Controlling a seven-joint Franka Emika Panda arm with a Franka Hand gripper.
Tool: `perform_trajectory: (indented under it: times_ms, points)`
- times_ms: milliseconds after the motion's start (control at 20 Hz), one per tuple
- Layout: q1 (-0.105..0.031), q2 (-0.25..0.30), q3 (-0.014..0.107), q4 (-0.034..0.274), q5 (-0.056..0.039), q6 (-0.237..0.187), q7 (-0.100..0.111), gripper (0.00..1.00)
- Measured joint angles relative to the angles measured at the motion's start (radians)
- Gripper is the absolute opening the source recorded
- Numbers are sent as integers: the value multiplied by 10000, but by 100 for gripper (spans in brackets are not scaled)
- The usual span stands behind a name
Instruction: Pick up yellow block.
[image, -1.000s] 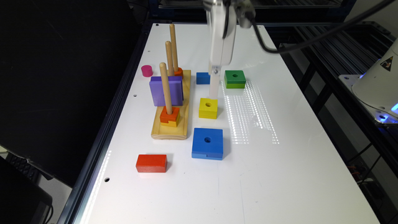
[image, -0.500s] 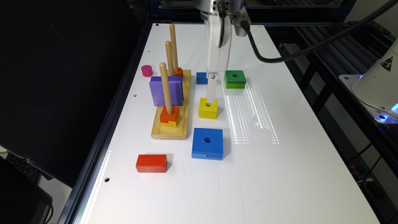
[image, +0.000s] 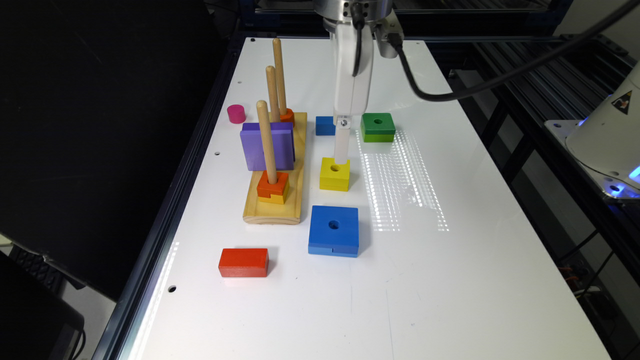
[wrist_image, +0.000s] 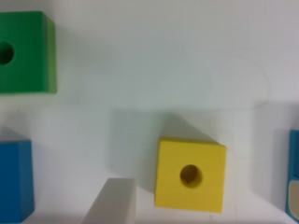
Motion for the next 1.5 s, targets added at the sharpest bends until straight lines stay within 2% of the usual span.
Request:
perform_trajectory:
  times_ms: [100, 200, 300, 350, 600, 700, 850, 1000, 1300, 1400, 1450, 1500]
  points:
    - [-3, 280, -77, -186, -232, 394, 154, 100]
    - [-2, 563, -152, -218, -516, 688, 279, 100]
    - [-17, 713, -160, -170, -703, 768, 390, 100]
    - [-19, 715, -146, -165, -749, 763, 420, 100]
    - [-32, 722, -160, -177, -785, 769, 461, 100]
    - [-19, 837, -217, -211, -887, 850, 525, 100]
    - [-5, 1227, -402, -205, -1248, 1170, 682, 100]
    - [-22, 1402, -521, -87, -1469, 1265, 660, 100]
    - [4, 1571, -640, 57, -1580, 1296, 666, 100]
    - [68, 2002, -813, 83, -1915, 1601, 838, 100]
    - [98, 2183, -891, 123, -2050, 1738, 920, 100]
    - [92, 2216, -894, 201, -2168, 1725, 1055, 100]
